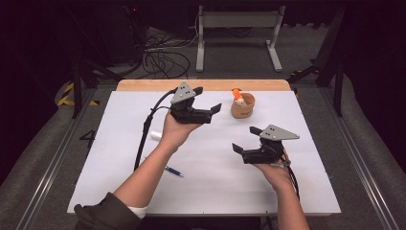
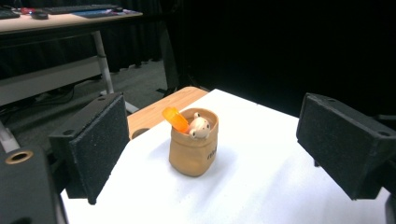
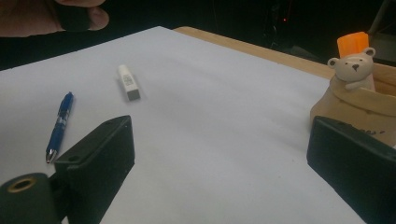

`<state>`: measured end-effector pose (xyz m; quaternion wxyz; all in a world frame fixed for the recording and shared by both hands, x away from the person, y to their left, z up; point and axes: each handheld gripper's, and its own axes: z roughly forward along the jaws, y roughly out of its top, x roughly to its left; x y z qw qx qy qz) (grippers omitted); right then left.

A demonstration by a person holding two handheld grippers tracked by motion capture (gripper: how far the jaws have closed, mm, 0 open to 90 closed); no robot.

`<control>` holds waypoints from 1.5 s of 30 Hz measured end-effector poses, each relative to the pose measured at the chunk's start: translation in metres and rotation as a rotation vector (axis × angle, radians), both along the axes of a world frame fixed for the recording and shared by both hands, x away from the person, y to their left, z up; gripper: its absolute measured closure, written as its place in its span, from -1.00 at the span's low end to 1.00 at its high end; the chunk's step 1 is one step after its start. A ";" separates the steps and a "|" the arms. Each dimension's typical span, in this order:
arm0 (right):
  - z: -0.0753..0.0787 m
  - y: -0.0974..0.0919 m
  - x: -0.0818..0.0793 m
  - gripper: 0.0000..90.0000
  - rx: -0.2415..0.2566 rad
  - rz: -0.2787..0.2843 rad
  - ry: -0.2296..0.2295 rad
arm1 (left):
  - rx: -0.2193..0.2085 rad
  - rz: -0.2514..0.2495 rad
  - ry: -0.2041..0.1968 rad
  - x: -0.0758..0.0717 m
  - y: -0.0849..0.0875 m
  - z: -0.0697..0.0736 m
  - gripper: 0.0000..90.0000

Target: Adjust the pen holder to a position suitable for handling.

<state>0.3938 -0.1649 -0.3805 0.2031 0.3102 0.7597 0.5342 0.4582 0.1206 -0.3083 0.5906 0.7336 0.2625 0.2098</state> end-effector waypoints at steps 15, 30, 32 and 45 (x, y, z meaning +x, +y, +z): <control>0.001 0.010 -0.002 -0.84 -0.004 0.008 -0.004 | -0.007 0.001 -0.007 -0.035 0.029 -0.004 -0.80; 0.000 0.026 -0.005 -0.77 -0.019 0.039 0.000 | 0.004 0.028 0.001 -0.065 0.071 -0.010 -0.82; 0.000 0.030 -0.005 -0.74 -0.025 0.043 0.002 | 0.006 0.026 0.002 -0.068 0.074 -0.012 -0.82; -0.003 0.043 -0.008 -0.64 -0.031 0.062 -0.002 | 0.022 0.024 -0.016 -0.086 0.091 -0.020 -0.82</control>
